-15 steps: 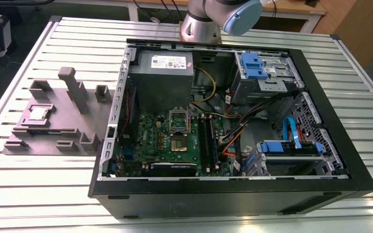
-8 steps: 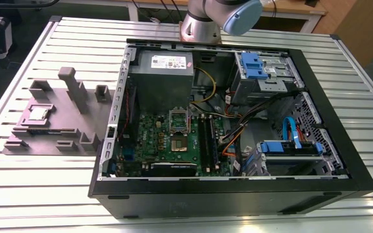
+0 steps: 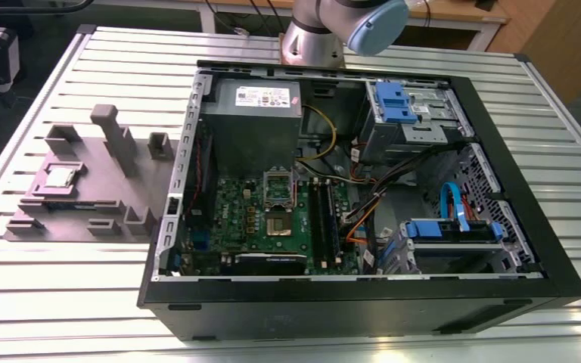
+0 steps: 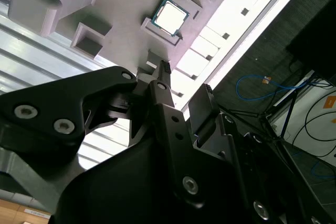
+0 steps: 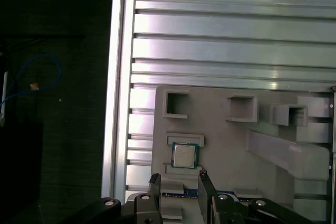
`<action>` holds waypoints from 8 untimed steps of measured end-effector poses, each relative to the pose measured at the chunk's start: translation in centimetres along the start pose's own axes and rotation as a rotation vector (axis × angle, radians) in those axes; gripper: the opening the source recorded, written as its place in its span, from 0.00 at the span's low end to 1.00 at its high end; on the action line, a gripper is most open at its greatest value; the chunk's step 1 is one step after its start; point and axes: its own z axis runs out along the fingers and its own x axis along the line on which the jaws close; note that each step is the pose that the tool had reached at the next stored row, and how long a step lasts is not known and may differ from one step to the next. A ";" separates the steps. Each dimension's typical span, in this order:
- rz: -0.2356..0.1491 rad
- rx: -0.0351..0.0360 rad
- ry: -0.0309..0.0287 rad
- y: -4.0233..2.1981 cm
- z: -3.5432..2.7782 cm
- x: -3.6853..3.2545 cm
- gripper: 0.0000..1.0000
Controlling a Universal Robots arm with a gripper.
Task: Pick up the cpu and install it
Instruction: 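Pick up the cpu and move it towards the insertion slot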
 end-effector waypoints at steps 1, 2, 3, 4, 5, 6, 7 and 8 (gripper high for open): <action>0.000 0.0000 0.0000 0.00 0.01 0.00 0.42; 0.000 -0.0001 -0.0001 0.00 0.04 0.00 0.42; 0.000 -0.0002 -0.0003 0.00 0.09 0.00 0.42; 0.000 -0.0001 -0.0003 0.00 0.14 0.00 0.42; 0.000 -0.0001 -0.0002 -0.01 0.21 0.00 0.42; 0.000 -0.0001 -0.0001 -0.01 0.30 0.00 0.42; 0.000 0.0000 0.0000 -0.02 0.39 0.00 0.42; 0.000 0.0000 0.0000 -0.02 0.49 0.00 0.42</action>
